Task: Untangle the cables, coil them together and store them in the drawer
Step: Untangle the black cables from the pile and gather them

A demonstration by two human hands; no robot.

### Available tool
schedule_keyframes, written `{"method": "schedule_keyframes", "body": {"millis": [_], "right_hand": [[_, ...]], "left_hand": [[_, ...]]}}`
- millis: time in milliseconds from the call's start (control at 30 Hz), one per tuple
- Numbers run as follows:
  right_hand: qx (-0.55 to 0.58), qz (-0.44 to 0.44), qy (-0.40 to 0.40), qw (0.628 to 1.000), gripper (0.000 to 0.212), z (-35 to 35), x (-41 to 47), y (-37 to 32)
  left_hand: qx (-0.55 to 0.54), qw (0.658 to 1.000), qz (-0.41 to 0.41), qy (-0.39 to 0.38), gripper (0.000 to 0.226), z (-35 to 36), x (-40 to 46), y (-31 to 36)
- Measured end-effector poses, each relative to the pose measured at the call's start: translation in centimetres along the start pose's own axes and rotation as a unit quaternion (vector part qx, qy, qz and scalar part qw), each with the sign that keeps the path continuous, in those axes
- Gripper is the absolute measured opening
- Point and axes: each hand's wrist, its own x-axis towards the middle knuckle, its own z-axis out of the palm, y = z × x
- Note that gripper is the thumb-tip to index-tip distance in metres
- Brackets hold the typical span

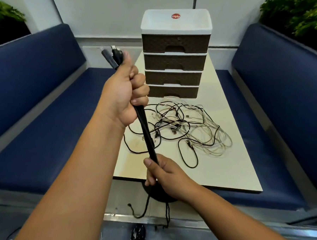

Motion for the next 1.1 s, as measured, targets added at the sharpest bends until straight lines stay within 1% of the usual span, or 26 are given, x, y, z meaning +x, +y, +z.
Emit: {"method": "schedule_keyframes", "body": {"millis": [100,133,167,200,233,267,333,367,400,500,567,700,767,833,933,1033,1100], "right_hand": [[-0.068,0.019,-0.023,0.997,0.013,-0.9,2.0,1.1],[-0.058,0.029,-0.032,0.997,0.008,-1.2,2.7,1.4],[-0.035,0.039,-0.045,0.998,0.016,-1.5,3.3,1.7],[0.006,0.048,-0.053,0.997,0.027,-1.8,3.8,1.9],[0.043,0.057,-0.052,0.996,0.035,-2.2,4.1,2.1],[0.068,0.069,-0.037,0.995,0.037,-2.6,4.7,2.3],[0.074,0.101,0.009,0.992,0.027,-3.4,6.1,2.9],[0.045,0.119,0.043,0.991,0.022,-3.7,7.0,3.5],[-0.007,0.137,0.079,0.987,0.019,-4.1,7.8,4.2],[-0.14,0.164,0.138,0.967,0.022,-5.1,10.4,5.9],[-0.226,0.144,0.157,0.95,0.022,-5.8,12.2,6.2],[-0.401,0.086,0.179,0.894,0.029,-8.0,16.5,6.2],[-0.483,0.072,0.167,0.857,0.04,-9.2,18.3,6.2],[-0.545,0.078,0.125,0.825,0.048,-10.0,19.6,6.4],[-0.604,0.089,0.069,0.789,0.043,-10.4,20.9,6.3],[-0.652,0.06,0.054,0.754,0.032,-10.4,21.7,6.5],[-0.672,0.038,0.039,0.738,0.03,-10.9,22.0,6.7]], "left_hand": [[0.017,1.0,-0.005,0.022,0.049,-1.4,1.4,-0.1],[0.019,0.999,-0.006,0.031,0.049,-2.0,1.9,0.0],[0.021,0.999,-0.007,0.041,0.049,-2.7,2.4,0.2],[0.022,0.999,-0.01,0.048,0.049,-3.3,2.9,0.4],[0.023,0.998,-0.012,0.055,0.049,-4.0,3.3,0.5],[0.024,0.998,-0.016,0.06,0.049,-4.6,3.9,0.7],[0.024,0.997,-0.022,0.065,0.049,-6.0,5.1,0.9],[0.023,0.997,-0.026,0.066,0.048,-6.6,5.7,0.9],[0.02,0.997,-0.03,0.068,0.048,-7.1,6.2,0.9],[0.012,0.996,-0.049,0.067,0.048,-8.6,8.1,0.9],[0.013,0.996,-0.062,0.067,0.048,-9.3,9.1,0.8],[0.014,0.995,-0.085,0.054,0.049,-10.2,11.1,0.5],[0.016,0.994,-0.095,0.048,0.049,-10.5,11.8,0.4],[0.019,0.994,-0.104,0.039,0.048,-10.8,12.5,0.2],[0.029,0.993,-0.114,0.028,0.048,-11.2,13.2,0.0],[0.038,0.992,-0.12,0.022,0.049,-11.7,13.7,0.2],[0.037,0.992,-0.121,0.02,0.049,-12.0,13.9,0.3]]}}
